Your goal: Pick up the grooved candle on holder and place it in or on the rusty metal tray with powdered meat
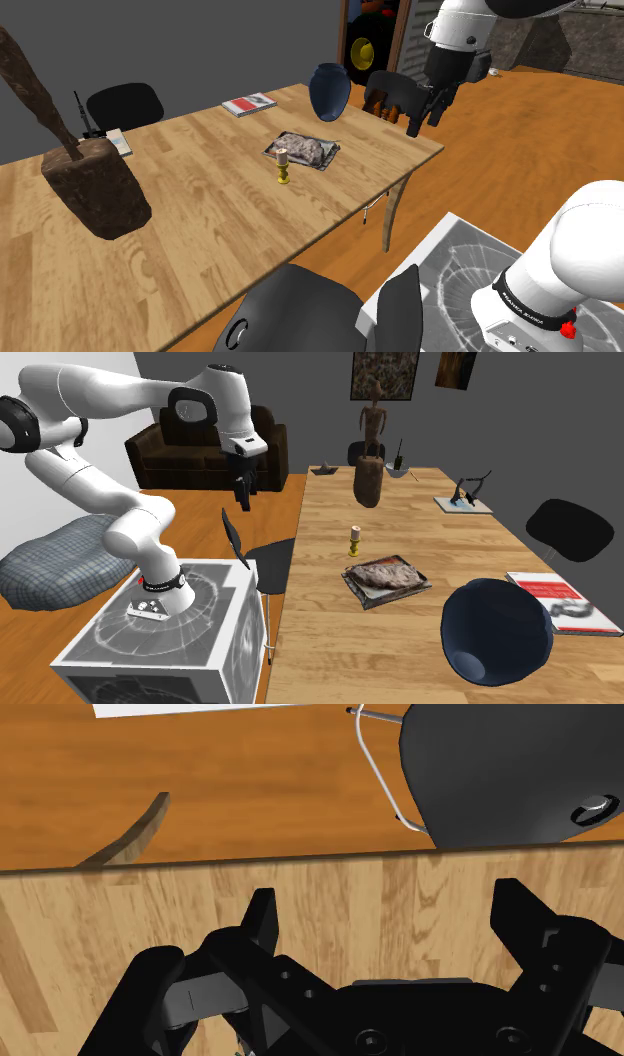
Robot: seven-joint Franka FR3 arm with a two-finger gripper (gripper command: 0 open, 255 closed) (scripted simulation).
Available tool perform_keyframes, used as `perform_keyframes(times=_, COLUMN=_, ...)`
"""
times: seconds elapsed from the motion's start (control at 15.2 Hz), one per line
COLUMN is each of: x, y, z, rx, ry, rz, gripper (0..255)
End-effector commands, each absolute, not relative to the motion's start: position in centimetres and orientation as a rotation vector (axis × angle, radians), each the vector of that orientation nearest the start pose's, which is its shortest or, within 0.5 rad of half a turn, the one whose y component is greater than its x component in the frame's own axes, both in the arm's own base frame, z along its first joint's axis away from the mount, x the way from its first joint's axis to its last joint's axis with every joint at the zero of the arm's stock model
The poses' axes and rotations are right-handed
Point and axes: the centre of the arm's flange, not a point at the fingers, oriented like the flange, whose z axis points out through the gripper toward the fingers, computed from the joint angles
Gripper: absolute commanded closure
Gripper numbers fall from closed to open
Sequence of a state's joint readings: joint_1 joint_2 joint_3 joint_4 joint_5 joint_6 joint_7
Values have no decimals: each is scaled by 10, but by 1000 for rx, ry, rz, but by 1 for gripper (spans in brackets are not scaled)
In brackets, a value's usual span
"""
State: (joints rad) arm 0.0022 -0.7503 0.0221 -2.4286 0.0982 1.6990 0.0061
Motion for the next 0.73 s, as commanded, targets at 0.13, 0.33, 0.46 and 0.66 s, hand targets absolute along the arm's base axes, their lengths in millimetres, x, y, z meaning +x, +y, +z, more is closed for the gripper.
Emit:
perform_keyframes(times=0.13, x=345, y=27, z=543, rx=-3067, ry=-24, rz=-49, gripper=0)
perform_keyframes(times=0.33, x=375, y=40, z=523, rx=-3078, ry=-59, rz=-77, gripper=0)
perform_keyframes(times=0.46, x=395, y=49, z=510, rx=-3085, ry=-83, rz=-96, gripper=0)
perform_keyframes(times=0.66, x=424, y=63, z=491, rx=-3095, ry=-118, rz=-124, gripper=0)
